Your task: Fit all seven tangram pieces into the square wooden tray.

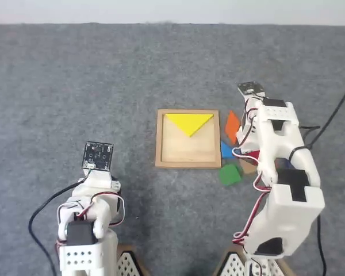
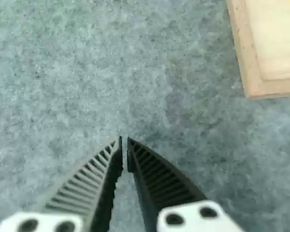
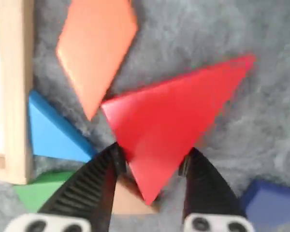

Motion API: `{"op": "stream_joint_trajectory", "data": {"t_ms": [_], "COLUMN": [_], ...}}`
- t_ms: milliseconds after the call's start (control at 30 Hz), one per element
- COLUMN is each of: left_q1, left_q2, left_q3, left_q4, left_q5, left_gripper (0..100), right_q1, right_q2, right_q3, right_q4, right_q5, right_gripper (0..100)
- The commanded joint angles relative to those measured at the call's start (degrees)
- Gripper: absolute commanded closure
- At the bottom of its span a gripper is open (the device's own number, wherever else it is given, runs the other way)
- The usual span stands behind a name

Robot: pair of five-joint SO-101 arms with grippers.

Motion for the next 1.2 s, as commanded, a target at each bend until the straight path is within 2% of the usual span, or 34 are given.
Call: {"op": "stream_joint_trajectory", "data": {"t_ms": [0, 200, 333, 567, 933, 1000, 1100, 1167], "left_q1": [0.26, 0.26, 0.26, 0.26, 0.26, 0.26, 0.26, 0.26], "left_q2": [-0.97, -0.97, -0.97, -0.97, -0.97, -0.97, -0.97, -0.97], "left_q3": [-0.57, -0.57, -0.57, -0.57, -0.57, -0.57, -0.57, -0.57], "left_q4": [0.18, 0.18, 0.18, 0.18, 0.18, 0.18, 0.18, 0.18], "left_q5": [-0.09, -0.09, -0.09, -0.09, -0.09, -0.09, -0.09, -0.09], "left_gripper": [98, 98, 98, 98, 98, 98, 98, 98], "right_q1": [-1.19, -3.74, 0.92, 11.38, 12.53, 11.91, 10.86, 8.92], "right_q2": [-4.97, -7.43, -9.45, -10.07, -10.68, -10.15, -8.84, -6.37], "right_q3": [-1.67, -1.67, -1.93, -4.57, -6.24, -7.65, -11.52, -15.65], "right_q4": [1.89, 3.03, 6.11, 4.53, 10.68, 9.8, 8.04, 9.1], "right_q5": [0.53, -1.41, -3.6, -4.13, -1.85, -3.6, -10.64, -15.47], "right_gripper": [90.1, 89.8, 89.7, 89.7, 89.7, 89.6, 89.4, 85.2]}}
